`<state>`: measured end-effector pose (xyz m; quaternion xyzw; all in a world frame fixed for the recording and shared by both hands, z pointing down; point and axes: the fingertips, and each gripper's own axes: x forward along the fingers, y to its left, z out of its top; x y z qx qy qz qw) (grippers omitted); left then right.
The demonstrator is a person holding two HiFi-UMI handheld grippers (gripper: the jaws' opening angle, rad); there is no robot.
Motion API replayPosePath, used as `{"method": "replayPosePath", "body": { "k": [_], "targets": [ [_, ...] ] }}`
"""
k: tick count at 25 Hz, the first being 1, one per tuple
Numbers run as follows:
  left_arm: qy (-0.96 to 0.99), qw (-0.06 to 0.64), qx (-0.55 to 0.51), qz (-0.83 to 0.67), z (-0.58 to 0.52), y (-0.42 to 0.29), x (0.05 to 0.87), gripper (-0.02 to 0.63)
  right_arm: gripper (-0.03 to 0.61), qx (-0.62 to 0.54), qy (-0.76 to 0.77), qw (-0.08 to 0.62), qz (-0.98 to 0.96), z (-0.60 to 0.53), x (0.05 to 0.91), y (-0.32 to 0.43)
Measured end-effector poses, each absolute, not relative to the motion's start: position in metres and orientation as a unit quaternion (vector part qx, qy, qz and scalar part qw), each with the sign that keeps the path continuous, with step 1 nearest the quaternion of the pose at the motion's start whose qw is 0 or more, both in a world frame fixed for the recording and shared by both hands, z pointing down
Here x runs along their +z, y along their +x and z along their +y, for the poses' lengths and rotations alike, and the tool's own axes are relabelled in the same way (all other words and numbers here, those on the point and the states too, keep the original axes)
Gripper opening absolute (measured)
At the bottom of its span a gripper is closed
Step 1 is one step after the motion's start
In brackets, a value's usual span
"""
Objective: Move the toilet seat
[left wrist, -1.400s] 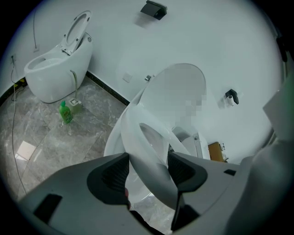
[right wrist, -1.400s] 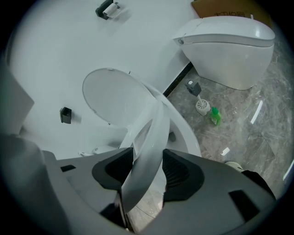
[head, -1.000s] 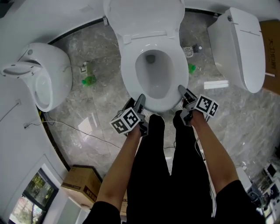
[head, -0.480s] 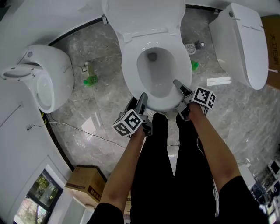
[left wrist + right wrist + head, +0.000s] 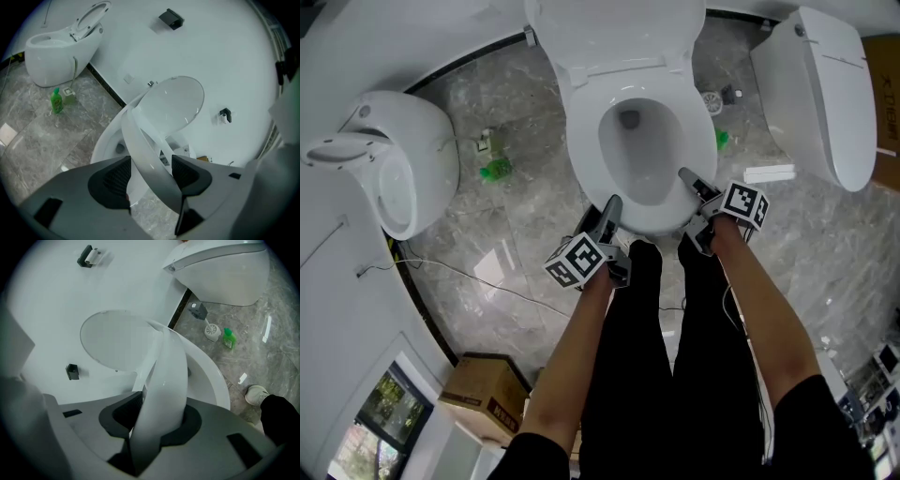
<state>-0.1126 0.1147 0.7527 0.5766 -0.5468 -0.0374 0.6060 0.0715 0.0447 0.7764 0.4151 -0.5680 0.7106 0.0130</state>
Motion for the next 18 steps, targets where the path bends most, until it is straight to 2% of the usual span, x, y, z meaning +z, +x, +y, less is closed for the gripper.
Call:
{"method": "replayPosePath", "body": {
  "k": [5,10,14,16,18],
  "targets": [
    [0.576,0.631,-0.053,-0.517,0.110,-0.106,0.747,0.258,0.137,0.708,0.414,0.023,-0.571,0.046,0.772,0.071],
    [0.565,0.637,-0.054,-0.522,0.107,-0.107,0.745,0.239,0.176,0.707,0.418,0.058,-0.568,0.047,0.775,0.073],
    [0.550,0.637,-0.053,-0.537,0.108,-0.108,0.743,0.236,0.219,0.716,0.414,0.049,-0.559,0.050,0.774,0.076],
    [0.548,0.638,-0.053,-0.538,0.105,-0.107,0.740,0.235,0.215,0.716,0.415,0.040,-0.560,0.047,0.769,0.079],
    [0.546,0.639,-0.052,-0.539,0.101,-0.107,0.739,0.235,0.185,0.715,0.420,0.031,-0.559,0.042,0.762,0.084]
  ]
}}
